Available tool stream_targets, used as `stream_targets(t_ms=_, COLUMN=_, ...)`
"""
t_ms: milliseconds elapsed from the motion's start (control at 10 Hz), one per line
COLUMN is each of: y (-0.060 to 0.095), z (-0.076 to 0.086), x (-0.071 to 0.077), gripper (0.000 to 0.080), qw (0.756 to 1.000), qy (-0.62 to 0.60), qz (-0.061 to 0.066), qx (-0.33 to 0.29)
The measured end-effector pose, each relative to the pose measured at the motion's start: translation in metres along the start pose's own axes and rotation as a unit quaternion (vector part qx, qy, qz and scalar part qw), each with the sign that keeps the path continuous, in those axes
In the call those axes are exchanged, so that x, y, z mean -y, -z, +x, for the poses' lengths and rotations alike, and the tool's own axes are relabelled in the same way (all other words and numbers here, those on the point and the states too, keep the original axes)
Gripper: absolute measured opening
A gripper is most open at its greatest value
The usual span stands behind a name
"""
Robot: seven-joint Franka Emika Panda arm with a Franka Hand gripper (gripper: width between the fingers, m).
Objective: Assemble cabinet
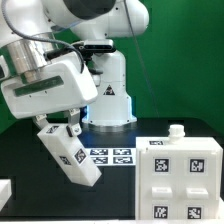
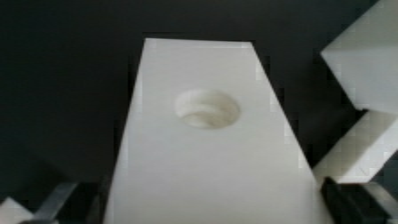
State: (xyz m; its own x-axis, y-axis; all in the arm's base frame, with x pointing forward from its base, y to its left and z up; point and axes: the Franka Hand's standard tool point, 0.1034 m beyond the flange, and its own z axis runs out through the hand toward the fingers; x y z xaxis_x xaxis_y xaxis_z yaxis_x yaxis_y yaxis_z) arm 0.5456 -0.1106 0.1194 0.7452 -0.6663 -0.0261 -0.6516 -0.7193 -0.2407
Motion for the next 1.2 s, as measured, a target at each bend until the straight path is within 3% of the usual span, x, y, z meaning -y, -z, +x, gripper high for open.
stream_targets(t_ms=200, y=0.004, z=0.016, x=-0.005, gripper=0.056, qw=0.995, qy=0.065, qz=-0.022, qx=-0.069)
stream_targets(t_ms=400, y=0.001, z=0.02, x=-0.006, gripper=0.056, qw=0.984, qy=0.081, qz=-0.036, qx=-0.153)
stream_targets(t_ms=800, y=-0.002, z=0.017, x=-0.005, gripper=0.056, qw=0.983, qy=0.094, qz=-0.039, qx=-0.151)
stream_targets(t_ms=1000, y=-0.001, z=0.018, x=0.006, gripper=0.056, qw=0.969, qy=0.191, qz=-0.05, qx=-0.15)
stream_targets(t_ms=1200, y=-0.009, z=0.007, x=0.008, gripper=0.056, qw=0.964, qy=0.215, qz=-0.054, qx=-0.148)
